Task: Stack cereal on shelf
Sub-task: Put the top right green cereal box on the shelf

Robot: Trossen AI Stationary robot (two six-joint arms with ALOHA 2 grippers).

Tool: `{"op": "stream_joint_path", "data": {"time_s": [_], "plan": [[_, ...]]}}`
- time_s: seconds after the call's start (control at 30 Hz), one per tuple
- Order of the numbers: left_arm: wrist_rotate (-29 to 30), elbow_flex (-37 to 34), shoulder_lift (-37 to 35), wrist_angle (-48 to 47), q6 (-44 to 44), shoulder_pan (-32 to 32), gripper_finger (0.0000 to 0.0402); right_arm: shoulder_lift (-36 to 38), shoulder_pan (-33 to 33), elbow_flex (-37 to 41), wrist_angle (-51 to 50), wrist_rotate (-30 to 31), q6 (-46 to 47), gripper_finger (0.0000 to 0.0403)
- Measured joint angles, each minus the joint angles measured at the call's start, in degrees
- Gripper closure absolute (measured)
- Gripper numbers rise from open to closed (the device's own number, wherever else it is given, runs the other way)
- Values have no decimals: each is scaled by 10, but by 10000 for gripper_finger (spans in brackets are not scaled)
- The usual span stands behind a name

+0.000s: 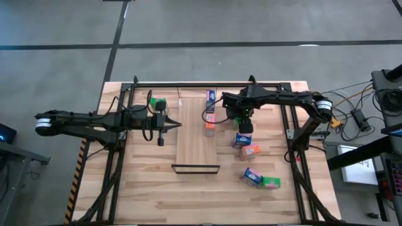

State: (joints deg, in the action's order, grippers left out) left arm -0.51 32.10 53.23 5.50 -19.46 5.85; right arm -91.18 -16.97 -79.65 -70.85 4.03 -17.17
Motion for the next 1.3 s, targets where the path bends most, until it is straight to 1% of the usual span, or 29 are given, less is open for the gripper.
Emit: {"op": "stream_joint_path", "data": {"time_s": [0.17, 0.27, 0.33, 0.5, 0.57, 0.7, 0.8, 0.93, 1.13, 1.3], "plan": [[0, 0, 0, 0, 0, 0, 401, 0, 2, -69, -52, 0, 56, 221], [0, 0, 0, 0, 0, 0, 401, 0, 2, -119, -77, -8, 111, 221], [0, 0, 0, 0, 0, 0, 401, 1, 2, -153, -87, -36, 156, 221], [0, 0, 0, 0, 0, 0, 401, 1, 16, -223, -99, -141, 256, 225], [0, 0, 0, 0, 0, 0, 401, 1, 31, -240, -102, -164, 292, 229], [0, 0, 0, 0, 0, 0, 401, 1, 67, -262, -136, -166, 370, 238], [0, 0, 0, 0, 0, 0, 401, 1, 96, -269, -147, -167, 447, 242], [0, 0, 0, 0, 0, 0, 401, 0, 142, -266, -117, -167, 521, 243], [0, 0, 0, 0, 0, 0, 401, -26, 201, -264, -64, -159, 570, 246], [0, 0, 0, 0, 0, 0, 401, -57, 224, -263, -59, -106, 572, 247]]}}
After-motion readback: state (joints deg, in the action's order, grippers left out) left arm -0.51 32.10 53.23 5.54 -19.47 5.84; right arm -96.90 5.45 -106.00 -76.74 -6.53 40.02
